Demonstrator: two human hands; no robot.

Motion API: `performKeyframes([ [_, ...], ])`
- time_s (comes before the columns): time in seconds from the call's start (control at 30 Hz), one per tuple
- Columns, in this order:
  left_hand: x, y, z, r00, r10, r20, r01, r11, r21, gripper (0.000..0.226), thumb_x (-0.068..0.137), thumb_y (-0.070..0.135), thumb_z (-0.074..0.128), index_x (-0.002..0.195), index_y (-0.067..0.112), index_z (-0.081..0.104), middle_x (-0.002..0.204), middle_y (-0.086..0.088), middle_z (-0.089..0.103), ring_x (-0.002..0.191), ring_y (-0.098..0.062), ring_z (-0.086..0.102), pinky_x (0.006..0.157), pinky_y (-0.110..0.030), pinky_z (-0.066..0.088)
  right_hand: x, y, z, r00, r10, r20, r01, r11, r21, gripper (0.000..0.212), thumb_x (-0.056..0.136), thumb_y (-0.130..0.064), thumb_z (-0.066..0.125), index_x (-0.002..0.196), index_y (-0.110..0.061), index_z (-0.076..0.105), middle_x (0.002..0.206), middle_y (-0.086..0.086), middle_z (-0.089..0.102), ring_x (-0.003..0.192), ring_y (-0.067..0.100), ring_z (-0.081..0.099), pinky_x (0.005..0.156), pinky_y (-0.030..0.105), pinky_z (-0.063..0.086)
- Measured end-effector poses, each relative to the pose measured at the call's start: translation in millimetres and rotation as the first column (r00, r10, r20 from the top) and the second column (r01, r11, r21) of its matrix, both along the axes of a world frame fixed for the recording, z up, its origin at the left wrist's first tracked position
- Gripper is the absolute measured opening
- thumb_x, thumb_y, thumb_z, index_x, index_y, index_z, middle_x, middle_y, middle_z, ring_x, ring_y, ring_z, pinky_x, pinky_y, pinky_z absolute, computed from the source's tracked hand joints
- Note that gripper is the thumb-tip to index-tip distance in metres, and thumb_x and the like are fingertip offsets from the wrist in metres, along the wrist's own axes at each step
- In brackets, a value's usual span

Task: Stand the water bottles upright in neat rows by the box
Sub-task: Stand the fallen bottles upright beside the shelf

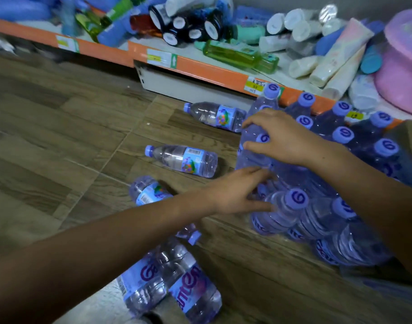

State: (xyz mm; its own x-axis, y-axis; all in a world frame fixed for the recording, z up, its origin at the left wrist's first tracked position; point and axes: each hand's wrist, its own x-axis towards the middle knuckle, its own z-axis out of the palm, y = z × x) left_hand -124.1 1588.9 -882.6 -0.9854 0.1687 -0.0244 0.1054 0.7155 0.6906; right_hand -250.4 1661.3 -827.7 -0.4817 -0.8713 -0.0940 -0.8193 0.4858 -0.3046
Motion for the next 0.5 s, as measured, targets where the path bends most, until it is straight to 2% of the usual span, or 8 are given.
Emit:
performKeyframes([
  [0.13, 20, -63, -24, 0.979, 0.176, 0.102, -0.159, 0.974, -0.161, 0.035, 0.084, 0.035, 0.063, 0.103, 0.005, 0.06, 0.1, -0.014, 0.062, 0.088, -0.025, 0.059, 0.077, -0.027, 0.043, 17, -33, 12, 0.998, 0.053, -0.016, -0.054, 0.988, -0.143, 0.032, 0.083, -0.023, 0.063, 0.113, -0.012, 0.061, 0.119, 0.013, 0.055, 0.116, 0.031, 0.048, 0.101, 0.036, 0.034],
  [0.23, 40, -109, -31, 0.928, 0.352, 0.122, -0.316, 0.918, -0.24, 0.026, 0.086, 0.029, 0.059, 0.101, 0.008, 0.064, 0.095, -0.01, 0.065, 0.086, -0.024, 0.061, 0.077, -0.025, 0.045, 31, -65, 5, 0.993, 0.11, 0.037, -0.103, 0.982, -0.156, 0.029, 0.083, -0.025, 0.063, 0.109, -0.014, 0.063, 0.117, 0.012, 0.057, 0.115, 0.031, 0.049, 0.099, 0.038, 0.039],
  [0.3, 56, -118, -31, 0.92, 0.366, 0.138, -0.326, 0.913, -0.246, 0.034, 0.079, 0.033, 0.054, 0.102, 0.01, 0.065, 0.091, -0.006, 0.064, 0.086, -0.023, 0.062, 0.079, -0.023, 0.046, 39, -86, -10, 0.99, 0.126, 0.068, -0.118, 0.986, -0.118, 0.029, 0.083, -0.025, 0.062, 0.11, -0.013, 0.063, 0.117, 0.013, 0.058, 0.116, 0.03, 0.049, 0.1, 0.035, 0.038],
  [0.33, 66, -114, -32, 0.932, 0.317, 0.178, -0.267, 0.928, -0.259, 0.042, 0.075, 0.037, 0.051, 0.104, 0.01, 0.065, 0.094, -0.006, 0.064, 0.089, -0.024, 0.062, 0.082, -0.026, 0.049, 43, -96, -20, 0.988, 0.128, 0.09, -0.121, 0.99, -0.079, 0.03, 0.083, -0.026, 0.061, 0.111, -0.014, 0.063, 0.119, 0.013, 0.057, 0.117, 0.031, 0.048, 0.101, 0.036, 0.037],
  [0.4, 79, -97, -42, 0.964, 0.101, 0.247, -0.009, 0.938, -0.348, 0.056, 0.07, 0.047, 0.046, 0.111, 0.012, 0.062, 0.109, -0.01, 0.063, 0.101, -0.029, 0.061, 0.089, -0.036, 0.05, 51, -112, -40, 0.984, 0.122, 0.127, -0.126, 0.992, 0.026, 0.035, 0.084, -0.029, 0.059, 0.117, -0.017, 0.059, 0.124, 0.012, 0.054, 0.12, 0.032, 0.044, 0.103, 0.038, 0.037],
  [0.47, 88, -81, -55, 0.933, -0.066, 0.354, 0.237, 0.851, -0.468, 0.059, 0.073, 0.054, 0.049, 0.117, 0.015, 0.058, 0.123, -0.01, 0.059, 0.115, -0.03, 0.055, 0.1, -0.04, 0.043, 58, -123, -58, 0.986, 0.1, 0.137, -0.115, 0.987, 0.11, 0.039, 0.086, -0.03, 0.056, 0.123, -0.02, 0.054, 0.131, 0.008, 0.051, 0.124, 0.03, 0.041, 0.101, 0.036, 0.034],
  [0.5, 89, -75, -61, 0.911, -0.085, 0.404, 0.305, 0.798, -0.52, 0.058, 0.077, 0.054, 0.053, 0.121, 0.016, 0.054, 0.13, -0.009, 0.055, 0.123, -0.028, 0.049, 0.106, -0.039, 0.035, 60, -128, -64, 0.988, 0.088, 0.127, -0.104, 0.987, 0.122, 0.039, 0.087, -0.03, 0.055, 0.125, -0.02, 0.053, 0.132, 0.006, 0.051, 0.125, 0.028, 0.04, 0.1, 0.034, 0.034],
])
